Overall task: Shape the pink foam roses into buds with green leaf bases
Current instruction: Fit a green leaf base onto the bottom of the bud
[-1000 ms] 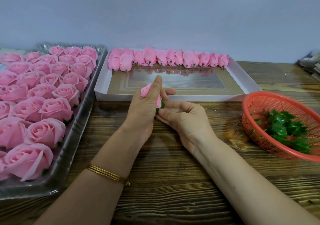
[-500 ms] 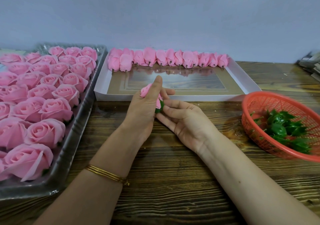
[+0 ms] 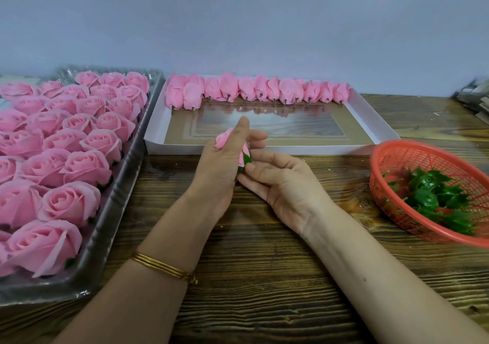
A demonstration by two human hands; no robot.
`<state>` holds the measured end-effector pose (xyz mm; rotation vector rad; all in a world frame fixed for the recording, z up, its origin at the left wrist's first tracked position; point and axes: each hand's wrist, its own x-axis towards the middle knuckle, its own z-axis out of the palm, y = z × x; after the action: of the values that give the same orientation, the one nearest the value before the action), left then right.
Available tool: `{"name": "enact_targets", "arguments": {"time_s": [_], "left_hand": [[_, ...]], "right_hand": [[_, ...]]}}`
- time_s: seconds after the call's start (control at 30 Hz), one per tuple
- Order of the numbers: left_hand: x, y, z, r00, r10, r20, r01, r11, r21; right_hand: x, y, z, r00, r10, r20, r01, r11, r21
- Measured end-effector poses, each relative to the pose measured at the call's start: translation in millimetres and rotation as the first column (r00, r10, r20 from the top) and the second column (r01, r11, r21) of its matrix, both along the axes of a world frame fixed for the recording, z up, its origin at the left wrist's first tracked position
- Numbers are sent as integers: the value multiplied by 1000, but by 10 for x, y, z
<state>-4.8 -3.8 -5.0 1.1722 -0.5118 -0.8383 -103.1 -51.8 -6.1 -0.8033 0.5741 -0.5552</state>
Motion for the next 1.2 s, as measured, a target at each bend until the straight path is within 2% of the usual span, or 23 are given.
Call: {"name": "enact_targets", "arguments": {"time_s": [0.27,0.47,0.63,0.93,1.2], "left_hand": [[13,27,4,998,-48,31,47,999,10],[27,16,-10,997,-63,34,62,998,8],[12,10,7,999,-45,13,45,999,-14],[9,22,24,999,-41,23,40,999,31],[18,46,38,995,-81,64,76,994,81]], "right_hand": [[2,14,-6,998,-60,0,58,975,-212],[-22,-38,52,999,-3,36,2,1000,23],[-16,-27,67,998,23,51,-28,995,95],[-54,-47,55,992,130,-1,-129,989,68],[-56,-32,56,994,107,18,-108,994,34]]}}
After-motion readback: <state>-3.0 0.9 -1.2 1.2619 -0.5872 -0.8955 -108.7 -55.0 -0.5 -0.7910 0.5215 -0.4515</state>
